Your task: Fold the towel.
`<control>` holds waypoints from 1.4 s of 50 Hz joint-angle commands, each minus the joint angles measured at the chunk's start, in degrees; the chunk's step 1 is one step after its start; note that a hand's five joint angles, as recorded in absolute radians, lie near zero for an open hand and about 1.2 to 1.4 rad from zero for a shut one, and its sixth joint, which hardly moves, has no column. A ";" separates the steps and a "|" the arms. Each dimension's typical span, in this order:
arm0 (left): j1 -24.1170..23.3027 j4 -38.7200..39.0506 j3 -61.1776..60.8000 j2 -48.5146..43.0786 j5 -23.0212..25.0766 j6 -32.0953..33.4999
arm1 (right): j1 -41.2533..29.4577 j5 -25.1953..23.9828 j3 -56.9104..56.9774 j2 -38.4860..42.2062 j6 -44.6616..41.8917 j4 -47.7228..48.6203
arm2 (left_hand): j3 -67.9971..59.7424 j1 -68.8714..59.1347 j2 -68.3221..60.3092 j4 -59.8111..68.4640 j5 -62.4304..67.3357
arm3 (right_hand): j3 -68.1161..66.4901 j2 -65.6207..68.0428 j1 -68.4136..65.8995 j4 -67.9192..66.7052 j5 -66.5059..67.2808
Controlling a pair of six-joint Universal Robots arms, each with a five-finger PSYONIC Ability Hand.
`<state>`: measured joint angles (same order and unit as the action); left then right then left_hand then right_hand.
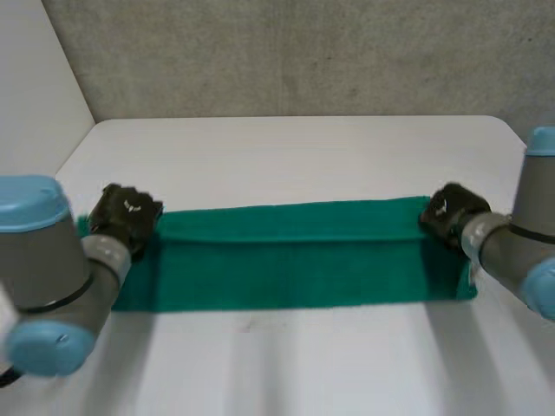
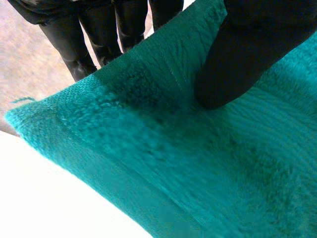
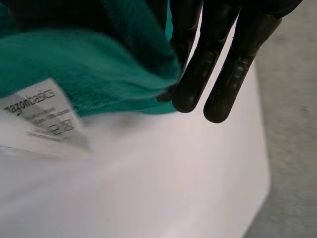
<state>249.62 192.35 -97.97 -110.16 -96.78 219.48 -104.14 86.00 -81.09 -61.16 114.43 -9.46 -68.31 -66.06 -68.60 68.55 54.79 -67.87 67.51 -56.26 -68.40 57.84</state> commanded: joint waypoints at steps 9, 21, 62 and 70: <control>-0.10 9.09 24.57 -25.19 -0.17 1.92 | -0.45 0.31 24.48 22.48 4.75 12.89 | -11.69 -13.94 -11.40 11.45 15.21 | -12.13 12.49 -23.74 -11.60 12.16; -0.18 15.86 26.42 -29.41 -0.17 6.49 | -0.54 -4.79 30.20 29.52 5.19 13.86 | -11.69 -13.94 -11.40 11.45 15.21 | -12.13 12.49 -23.74 -11.60 12.16; 2.54 28.70 5.78 -9.45 1.07 -15.40 | 0.43 -5.40 11.66 6.57 36.48 17.47 | -11.69 -13.94 -11.40 11.45 15.21 | -12.13 12.49 -23.74 -11.60 12.16; 2.72 25.10 -1.86 -11.23 0.71 -9.70 | 0.60 -4.70 11.57 12.73 28.22 6.75 | -11.69 -13.94 -11.40 11.45 15.21 | -12.13 12.49 -23.74 -11.60 12.16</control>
<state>252.16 220.38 -94.46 -120.71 -95.65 205.06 -103.68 80.69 -69.62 -52.16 148.50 4.93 -68.42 -66.06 -68.70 68.57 56.72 -67.88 67.51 -56.26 -68.40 58.74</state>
